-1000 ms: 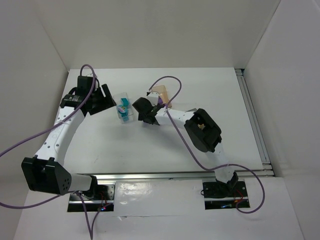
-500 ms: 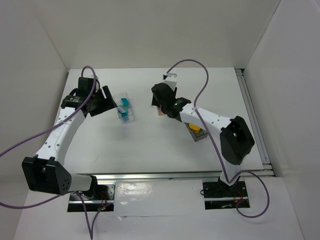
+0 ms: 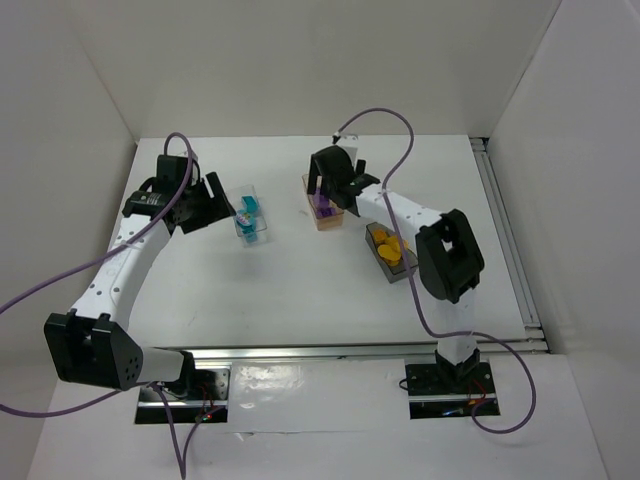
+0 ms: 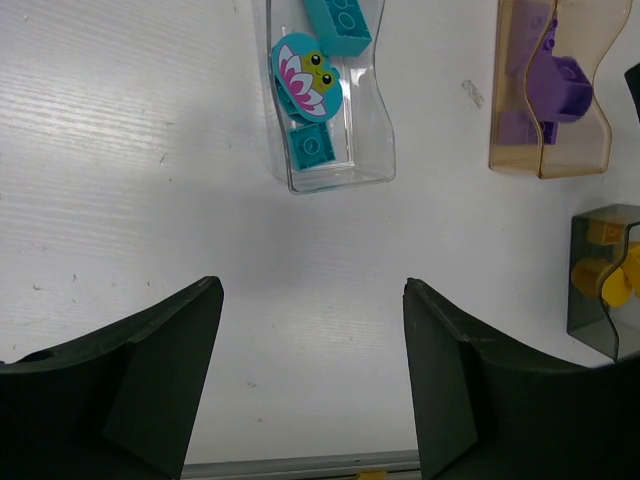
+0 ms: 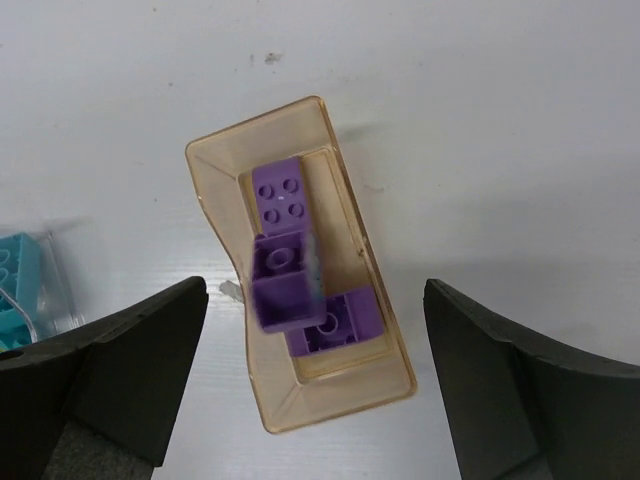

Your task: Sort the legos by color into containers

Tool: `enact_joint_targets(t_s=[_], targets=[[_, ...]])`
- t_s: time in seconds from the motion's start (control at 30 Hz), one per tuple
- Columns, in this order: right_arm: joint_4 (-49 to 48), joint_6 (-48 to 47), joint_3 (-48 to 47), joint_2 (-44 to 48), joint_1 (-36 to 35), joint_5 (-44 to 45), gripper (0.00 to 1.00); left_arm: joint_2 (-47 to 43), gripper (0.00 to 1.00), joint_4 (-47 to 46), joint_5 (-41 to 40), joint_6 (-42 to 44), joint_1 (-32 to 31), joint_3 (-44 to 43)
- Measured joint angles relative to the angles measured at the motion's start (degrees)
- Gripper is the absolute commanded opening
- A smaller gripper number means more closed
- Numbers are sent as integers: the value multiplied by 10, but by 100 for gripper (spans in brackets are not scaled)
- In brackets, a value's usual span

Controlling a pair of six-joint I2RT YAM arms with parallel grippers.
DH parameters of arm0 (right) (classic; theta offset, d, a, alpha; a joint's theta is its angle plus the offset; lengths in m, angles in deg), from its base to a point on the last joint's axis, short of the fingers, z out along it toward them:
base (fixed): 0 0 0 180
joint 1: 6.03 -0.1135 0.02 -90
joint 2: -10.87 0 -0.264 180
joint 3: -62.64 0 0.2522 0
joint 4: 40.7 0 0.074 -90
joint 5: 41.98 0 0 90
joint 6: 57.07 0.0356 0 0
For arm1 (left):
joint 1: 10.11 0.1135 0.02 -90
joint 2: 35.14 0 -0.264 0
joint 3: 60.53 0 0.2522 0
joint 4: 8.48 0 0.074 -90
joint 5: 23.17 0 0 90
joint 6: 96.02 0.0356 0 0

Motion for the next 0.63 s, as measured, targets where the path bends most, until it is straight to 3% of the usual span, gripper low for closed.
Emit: enact_joint_targets(t_s=[0.23,0.47,0.63], targets=[[-12,20,137,147,19,39,100,0,81,0,2,0,0,0],[32,81,212,269,90,127,100,0,81,-1,2,0,3,1],[64,85,295,335,96,143,100,0,81,-9,2,0,6,6]])
